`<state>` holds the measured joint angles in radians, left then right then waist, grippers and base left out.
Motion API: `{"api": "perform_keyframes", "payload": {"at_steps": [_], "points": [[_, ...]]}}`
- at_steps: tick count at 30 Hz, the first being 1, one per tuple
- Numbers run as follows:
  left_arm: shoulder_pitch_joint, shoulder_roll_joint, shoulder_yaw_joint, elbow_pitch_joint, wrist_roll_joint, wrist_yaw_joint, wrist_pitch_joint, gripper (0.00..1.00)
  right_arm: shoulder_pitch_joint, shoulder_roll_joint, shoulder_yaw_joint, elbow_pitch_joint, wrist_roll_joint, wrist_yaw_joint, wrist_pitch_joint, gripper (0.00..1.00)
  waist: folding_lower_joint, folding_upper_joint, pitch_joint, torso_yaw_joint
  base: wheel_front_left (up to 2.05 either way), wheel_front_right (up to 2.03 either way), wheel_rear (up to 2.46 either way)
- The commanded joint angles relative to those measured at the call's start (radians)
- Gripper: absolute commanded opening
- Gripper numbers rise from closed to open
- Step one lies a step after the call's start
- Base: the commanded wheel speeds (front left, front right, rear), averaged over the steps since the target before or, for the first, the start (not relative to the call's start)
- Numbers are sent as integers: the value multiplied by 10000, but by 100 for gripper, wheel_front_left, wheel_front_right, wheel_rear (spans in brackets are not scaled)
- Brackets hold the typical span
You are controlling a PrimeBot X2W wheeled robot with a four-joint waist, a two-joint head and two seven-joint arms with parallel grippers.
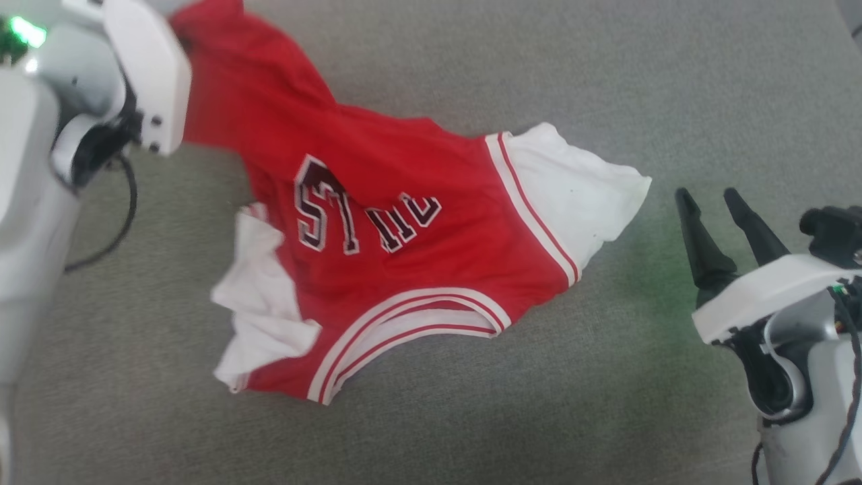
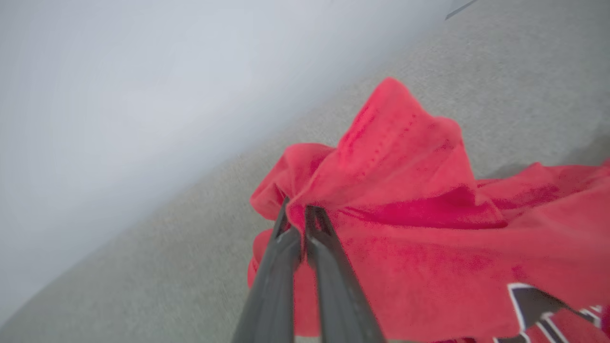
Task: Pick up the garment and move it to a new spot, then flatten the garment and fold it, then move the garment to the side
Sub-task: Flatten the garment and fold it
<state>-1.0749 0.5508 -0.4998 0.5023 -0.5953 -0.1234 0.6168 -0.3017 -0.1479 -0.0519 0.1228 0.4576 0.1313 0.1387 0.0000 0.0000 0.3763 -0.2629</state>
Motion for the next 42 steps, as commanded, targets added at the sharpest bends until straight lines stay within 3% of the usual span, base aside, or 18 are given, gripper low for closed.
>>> {"api": "perform_keyframes", "payload": {"at_steps": [1,7,9,11,12,15,27,37,42], "points": [[-503,-77,-449,338,459,-62,-544,0,-188,32,103,43,93,-10,-129,100,0,0,315,-194,0,0,0],[-1209,-390,-1865,1774,272,-60,-953,0,-535,63,436,354,266,-10,-375,100,0,0,715,-440,0,0,0],[-1275,-459,-2171,2239,-18,-62,-855,21,-610,39,530,459,284,-10,-441,100,0,0,766,-461,0,0,0],[-1334,-470,-2330,2438,-68,-62,-837,21,-658,30,565,516,316,-10,-485,100,0,0,782,-455,0,0,0],[-1378,-492,-2444,2618,-203,-63,-829,49,-698,16,583,570,329,-10,-515,100,0,0,790,-440,0,0,0],[-1399,-556,-2765,3094,-643,-64,-713,100,-747,-35,603,694,351,-10,-592,100,0,0,767,-356,0,0,0],[-1900,-873,-3495,3305,-1989,-64,-171,100,-459,-329,264,852,213,-10,-588,100,0,0,-20,526,0,0,0],[-1094,-610,-4078,1461,-2552,-49,998,100,37,-353,-412,311,-108,-10,-595,100,0,0,-727,1388,0,0,0],[-338,-524,-4093,319,-3096,337,1660,100,208,-305,-626,93,-352,-10,-636,100,0,0,-994,1663,0,0,0]]}}
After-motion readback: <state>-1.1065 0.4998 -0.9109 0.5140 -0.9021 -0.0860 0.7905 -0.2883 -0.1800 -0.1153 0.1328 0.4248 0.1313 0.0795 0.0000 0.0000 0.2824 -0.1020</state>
